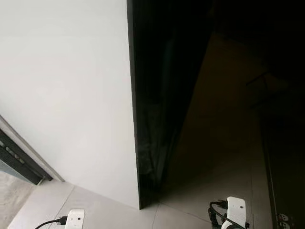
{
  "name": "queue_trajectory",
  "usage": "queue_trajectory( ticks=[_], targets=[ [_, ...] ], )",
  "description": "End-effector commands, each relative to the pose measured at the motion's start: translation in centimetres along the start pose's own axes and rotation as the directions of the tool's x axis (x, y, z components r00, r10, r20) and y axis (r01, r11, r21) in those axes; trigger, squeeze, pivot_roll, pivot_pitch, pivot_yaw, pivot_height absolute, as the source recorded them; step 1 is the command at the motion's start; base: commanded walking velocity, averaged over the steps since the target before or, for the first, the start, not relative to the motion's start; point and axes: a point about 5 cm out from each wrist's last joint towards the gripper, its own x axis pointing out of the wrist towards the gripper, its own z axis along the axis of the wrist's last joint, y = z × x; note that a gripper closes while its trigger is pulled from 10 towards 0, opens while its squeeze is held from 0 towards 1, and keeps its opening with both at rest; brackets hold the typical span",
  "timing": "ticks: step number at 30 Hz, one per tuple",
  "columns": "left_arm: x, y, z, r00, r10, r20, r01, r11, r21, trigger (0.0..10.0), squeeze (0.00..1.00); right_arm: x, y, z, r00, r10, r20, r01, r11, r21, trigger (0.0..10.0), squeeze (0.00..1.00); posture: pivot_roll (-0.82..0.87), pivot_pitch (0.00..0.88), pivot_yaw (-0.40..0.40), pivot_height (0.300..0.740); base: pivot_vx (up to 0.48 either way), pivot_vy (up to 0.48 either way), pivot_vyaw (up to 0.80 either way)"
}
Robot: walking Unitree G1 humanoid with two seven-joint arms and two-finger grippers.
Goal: Restocking fridge
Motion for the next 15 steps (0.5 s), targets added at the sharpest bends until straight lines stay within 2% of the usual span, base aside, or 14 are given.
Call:
queue_trajectory(
  ticks=[1, 5, 11, 15],
  targets=[
    [0.1, -0.2, 0.7, 1.000, -0.005, 0.015, 0.005, 1.000, -0.009, 10.0, 0.00, -0.1, -0.6, 0.4, 0.999, -0.019, 0.034, 0.019, 1.000, 0.013, 10.0, 0.00, 0.04, 0.095, -0.014, 0.740, 0.000, 0.000, 0.00],
    [0.2, -0.6, 1.2, 1.000, -0.016, 0.026, 0.016, 1.000, -0.007, 10.0, 0.00, -0.2, -0.5, 0.0, 1.000, -0.016, 0.024, 0.016, 1.000, 0.003, 10.0, 0.00, 0.05, 0.106, -0.010, 0.740, 0.000, 0.000, 0.00],
    [0.3, -1.2, 1.6, 0.999, -0.037, 0.039, 0.037, 0.999, 0.009, 10.0, 0.00, -0.2, 0.1, -0.1, 0.999, -0.004, 0.038, 0.004, 1.000, 0.004, 10.0, 0.00, 0.05, 0.109, -0.009, 0.740, 0.000, 0.240, 0.00],
    [0.2, -1.1, 1.1, 0.999, -0.039, 0.025, 0.039, 0.999, 0.019, 10.0, 0.00, -0.1, 0.6, 0.1, 0.999, 0.006, 0.047, -0.007, 1.000, 0.003, 10.0, 0.00, 0.03, 0.088, -0.006, 0.740, 0.000, 0.060, 0.00]
  ],
)
